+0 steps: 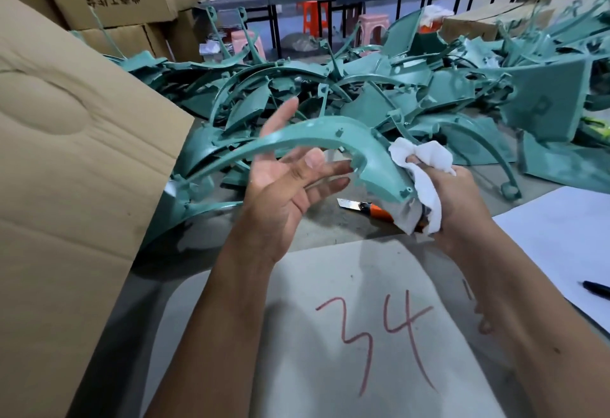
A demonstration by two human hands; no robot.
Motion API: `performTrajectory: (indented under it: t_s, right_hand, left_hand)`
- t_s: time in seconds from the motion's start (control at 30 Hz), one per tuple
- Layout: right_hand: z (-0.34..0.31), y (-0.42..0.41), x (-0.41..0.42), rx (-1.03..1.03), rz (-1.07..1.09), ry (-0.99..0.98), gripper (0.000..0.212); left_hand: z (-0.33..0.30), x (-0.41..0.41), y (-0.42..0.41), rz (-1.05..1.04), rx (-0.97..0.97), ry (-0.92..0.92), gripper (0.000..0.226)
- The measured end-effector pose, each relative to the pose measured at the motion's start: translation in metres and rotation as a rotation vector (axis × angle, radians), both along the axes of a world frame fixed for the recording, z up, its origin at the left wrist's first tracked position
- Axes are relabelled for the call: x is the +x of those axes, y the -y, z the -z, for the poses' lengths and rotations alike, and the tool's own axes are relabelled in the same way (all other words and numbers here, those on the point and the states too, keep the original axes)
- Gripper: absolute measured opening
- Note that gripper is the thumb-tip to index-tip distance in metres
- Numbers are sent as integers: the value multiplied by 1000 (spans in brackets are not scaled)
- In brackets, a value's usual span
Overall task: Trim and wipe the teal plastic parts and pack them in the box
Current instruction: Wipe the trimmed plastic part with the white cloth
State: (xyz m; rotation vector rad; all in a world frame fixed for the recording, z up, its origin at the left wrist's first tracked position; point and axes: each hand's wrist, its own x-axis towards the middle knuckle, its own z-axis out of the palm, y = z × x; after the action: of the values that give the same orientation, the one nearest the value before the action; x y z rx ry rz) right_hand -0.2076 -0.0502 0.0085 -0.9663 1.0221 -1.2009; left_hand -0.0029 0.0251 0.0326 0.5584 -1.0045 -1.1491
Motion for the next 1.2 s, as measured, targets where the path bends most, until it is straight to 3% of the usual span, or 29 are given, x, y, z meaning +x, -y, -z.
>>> performTrajectory:
  t_s: [0.07, 0.2, 0.37, 0.47, 0.57, 0.63, 0.7, 0.77, 0.9, 1.0, 1.1, 1.13, 1.2]
  right_hand:
    - [-1, 0, -3, 26, 0, -62, 16]
    - [0, -3, -5, 2, -60, -68, 19]
    - [1, 4, 1, 68, 129, 91, 13]
    - [3, 3, 2, 124, 232, 185, 29]
    - [-2, 0, 5, 161, 56, 308, 20]
    - [-5, -2, 6, 205, -82, 421, 28]
    - [-6, -5, 7, 196, -152, 427, 36]
    - [-6, -8, 8, 189, -193, 417, 29]
    - [-10, -11, 12, 324, -178, 489, 22]
    - [-9, -6, 5, 400, -32, 576, 12]
    - [-10, -3, 0, 404, -73, 613, 18]
    - [-10, -2, -1, 396, -75, 629, 16]
    - [-11, -2, -2, 367, -50, 575, 11]
  left_hand:
    - [-1, 2, -1, -82, -53, 121, 66]
    - [1, 2, -2, -235, -66, 368, 39]
    - [0, -6, -3, -418, -106, 347, 22]
    - [0, -4, 1, -532, -162, 348, 10]
    - [3, -1, 2, -571, -255, 479, 8]
    - [7, -3, 3, -577, -309, 546, 7]
    - [10, -6, 5, -608, -339, 594, 10]
    - [11, -11, 6, -684, -364, 657, 14]
    - [13, -29, 3, -809, -442, 818, 9]
    - [16, -31, 5, -804, -530, 965, 14]
    - [17, -18, 4, -695, -415, 907, 50]
    - [16, -11, 3, -671, -310, 842, 51]
    - [10, 6, 0, -557, 3, 617, 30]
